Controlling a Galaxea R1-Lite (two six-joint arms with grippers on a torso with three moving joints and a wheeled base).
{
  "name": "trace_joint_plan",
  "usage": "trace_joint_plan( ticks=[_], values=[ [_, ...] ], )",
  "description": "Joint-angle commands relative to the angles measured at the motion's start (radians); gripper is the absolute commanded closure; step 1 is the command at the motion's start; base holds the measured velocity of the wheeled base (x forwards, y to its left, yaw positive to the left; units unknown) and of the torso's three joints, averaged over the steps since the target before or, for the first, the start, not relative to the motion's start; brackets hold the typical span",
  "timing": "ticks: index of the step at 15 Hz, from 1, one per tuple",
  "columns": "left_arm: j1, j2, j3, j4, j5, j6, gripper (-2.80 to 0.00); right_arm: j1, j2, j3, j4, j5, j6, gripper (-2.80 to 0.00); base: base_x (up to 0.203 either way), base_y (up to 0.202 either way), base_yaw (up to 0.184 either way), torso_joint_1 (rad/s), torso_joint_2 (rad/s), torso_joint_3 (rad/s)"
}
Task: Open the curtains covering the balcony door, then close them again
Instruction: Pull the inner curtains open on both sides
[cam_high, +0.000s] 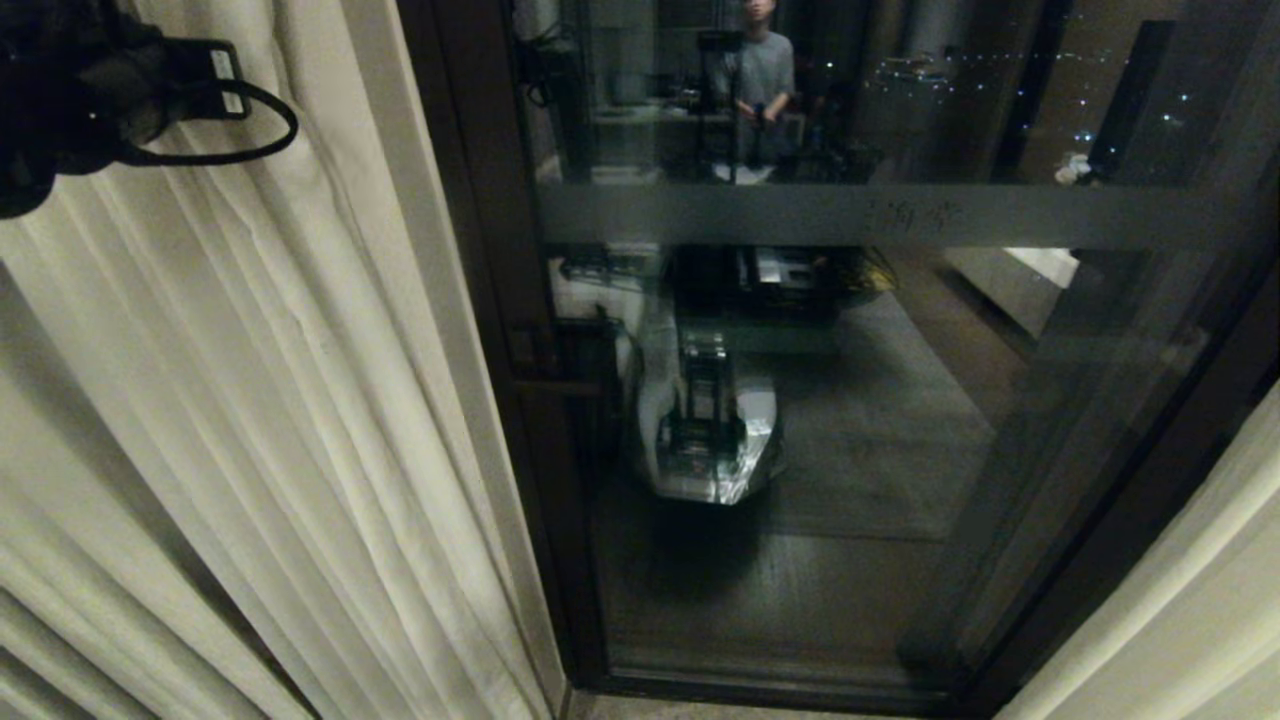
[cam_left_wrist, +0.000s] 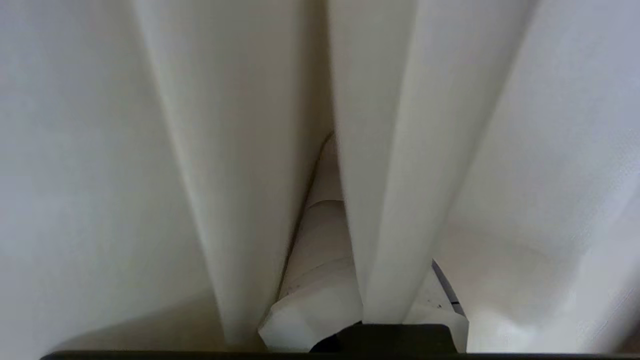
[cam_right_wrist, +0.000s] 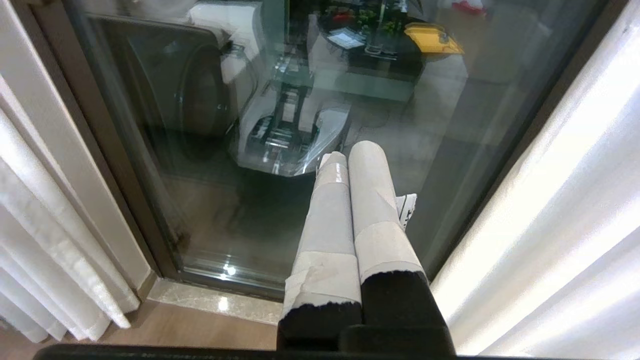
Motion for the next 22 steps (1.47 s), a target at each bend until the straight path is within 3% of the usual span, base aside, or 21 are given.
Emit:
trace_joint_plan(
  ticks=[1,11,15,22],
  values=[
    [0.054,0.017,-0.001,-0.003,0.012,-0.015,0.00,0.000,0.002,0.000,0.000,0.000,-0.001,0.00,0.000,0.000,0.000,0.000,0.00,0.000],
    [0.286,0.093,-0.009,-0.002,0.015,-0.113,0.00,0.000,0.002,0.000,0.000,0.000,-0.001,0.00,0.000,0.000,0.000,0.000,0.00,0.000],
    [0.321,0.157,-0.095,0.003,0.010,-0.136,0.00,0.000,0.002,0.000,0.000,0.000,-0.001,0.00,0.000,0.000,0.000,0.000,0.00,0.000],
    [0.342,0.196,-0.132,0.006,0.007,-0.135,0.00,0.000,0.002,0.000,0.000,0.000,-0.001,0.00,0.000,0.000,0.000,0.000,0.00,0.000]
  ],
)
